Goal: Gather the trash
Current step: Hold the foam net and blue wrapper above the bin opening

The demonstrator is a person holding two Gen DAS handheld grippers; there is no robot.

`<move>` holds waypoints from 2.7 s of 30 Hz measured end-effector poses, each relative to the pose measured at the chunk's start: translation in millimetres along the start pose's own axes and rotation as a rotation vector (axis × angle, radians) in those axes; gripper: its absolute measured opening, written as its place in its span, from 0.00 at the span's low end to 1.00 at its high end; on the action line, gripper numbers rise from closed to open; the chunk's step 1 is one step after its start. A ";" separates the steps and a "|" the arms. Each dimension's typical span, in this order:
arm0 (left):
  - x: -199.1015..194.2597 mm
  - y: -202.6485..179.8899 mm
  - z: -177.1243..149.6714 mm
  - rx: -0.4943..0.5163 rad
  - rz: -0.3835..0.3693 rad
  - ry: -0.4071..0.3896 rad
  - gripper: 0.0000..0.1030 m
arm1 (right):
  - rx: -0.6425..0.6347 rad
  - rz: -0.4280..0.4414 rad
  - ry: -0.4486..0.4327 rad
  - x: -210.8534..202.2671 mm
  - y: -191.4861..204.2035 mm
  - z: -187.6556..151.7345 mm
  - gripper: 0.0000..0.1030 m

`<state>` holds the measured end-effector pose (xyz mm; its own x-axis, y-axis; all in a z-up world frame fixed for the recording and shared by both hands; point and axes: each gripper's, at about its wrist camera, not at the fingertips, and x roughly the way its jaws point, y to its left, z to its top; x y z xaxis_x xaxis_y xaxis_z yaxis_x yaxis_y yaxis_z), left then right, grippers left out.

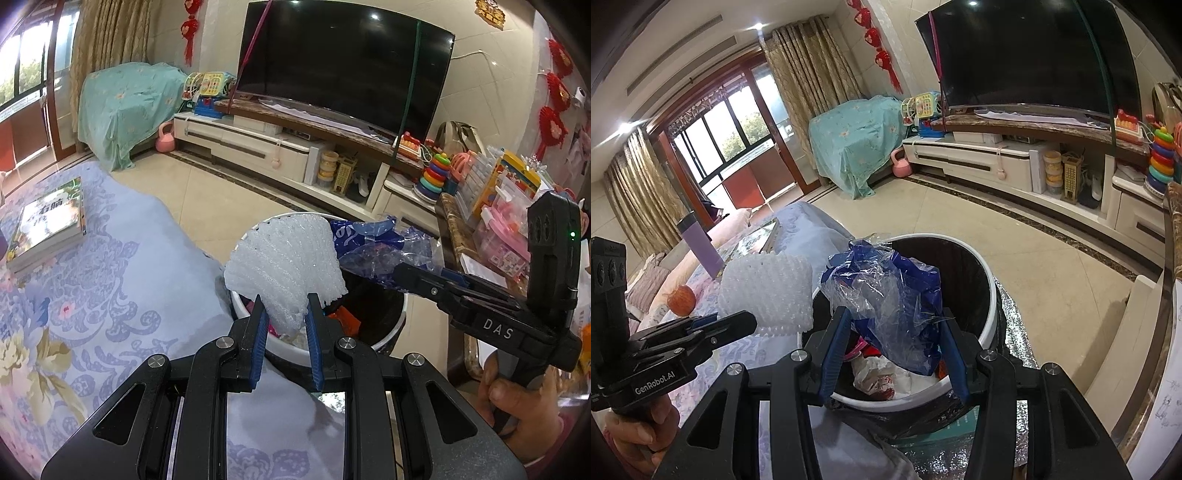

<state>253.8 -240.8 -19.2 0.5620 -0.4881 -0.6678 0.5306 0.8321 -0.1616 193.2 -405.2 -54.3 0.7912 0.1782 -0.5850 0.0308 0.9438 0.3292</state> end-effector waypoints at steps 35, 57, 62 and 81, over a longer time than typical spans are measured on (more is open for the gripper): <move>-24.2 3.3 -17.5 -0.009 -0.010 -0.009 0.18 | -0.019 0.029 -0.010 -15.3 13.4 -3.4 0.47; -44.4 10.9 -38.6 -0.029 0.014 -0.013 0.18 | -0.053 0.067 0.001 -22.2 39.0 -20.2 0.47; -45.1 12.3 -39.7 -0.032 0.017 -0.012 0.18 | -0.049 0.068 0.006 -19.1 38.1 -22.1 0.47; -27.9 -3.0 -28.8 0.005 0.004 0.005 0.18 | -0.018 0.018 -0.022 -29.3 17.9 -20.5 0.47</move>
<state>218.2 -222.1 -21.0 0.5614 -0.4832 -0.6718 0.5311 0.8330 -0.1552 158.1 -387.8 -46.5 0.8047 0.1890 -0.5628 0.0058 0.9454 0.3258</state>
